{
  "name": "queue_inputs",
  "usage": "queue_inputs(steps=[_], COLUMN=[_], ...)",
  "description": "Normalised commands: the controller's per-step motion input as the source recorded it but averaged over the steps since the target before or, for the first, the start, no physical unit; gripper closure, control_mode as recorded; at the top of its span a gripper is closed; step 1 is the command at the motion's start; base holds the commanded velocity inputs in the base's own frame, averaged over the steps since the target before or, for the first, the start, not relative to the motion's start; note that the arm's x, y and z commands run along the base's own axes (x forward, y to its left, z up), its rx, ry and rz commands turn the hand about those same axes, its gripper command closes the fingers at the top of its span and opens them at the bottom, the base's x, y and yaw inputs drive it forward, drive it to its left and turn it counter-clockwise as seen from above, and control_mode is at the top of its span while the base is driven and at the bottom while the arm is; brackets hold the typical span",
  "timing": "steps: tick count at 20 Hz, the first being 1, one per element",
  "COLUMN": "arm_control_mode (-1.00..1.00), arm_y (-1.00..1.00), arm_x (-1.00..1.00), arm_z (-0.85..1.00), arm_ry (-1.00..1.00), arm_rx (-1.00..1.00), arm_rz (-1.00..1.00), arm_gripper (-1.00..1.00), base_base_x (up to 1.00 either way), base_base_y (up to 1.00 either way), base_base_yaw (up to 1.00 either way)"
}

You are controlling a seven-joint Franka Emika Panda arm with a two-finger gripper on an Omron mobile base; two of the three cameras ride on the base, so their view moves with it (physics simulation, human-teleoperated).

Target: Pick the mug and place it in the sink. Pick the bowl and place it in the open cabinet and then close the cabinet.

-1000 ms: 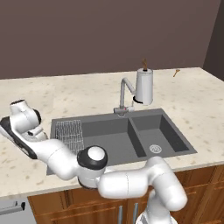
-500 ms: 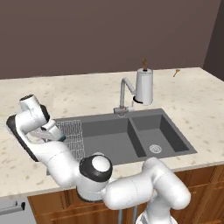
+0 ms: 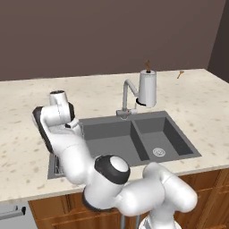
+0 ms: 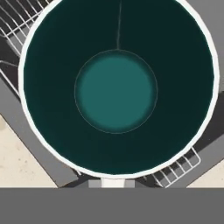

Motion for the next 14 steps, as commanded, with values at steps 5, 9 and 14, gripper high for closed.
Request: queue_inputs(steps=[5, 9, 14], arm_control_mode=[-1.00, -1.00, -1.00], arm_y=[-0.33, -0.43, -0.43], arm_x=[0.00, 0.00, 0.00], arm_z=[-0.01, 0.00, 0.00], arm_ry=[-0.23, 0.03, 0.12], arm_rx=[0.00, 0.03, 0.04], arm_rz=[0.00, 0.00, -0.04], arm_gripper=[1.00, 1.00, 1.00], base_base_x=[0.00, 0.00, 0.00], base_base_y=[0.00, 0.00, 0.00], base_base_yaw=[0.00, 0.00, 0.00])
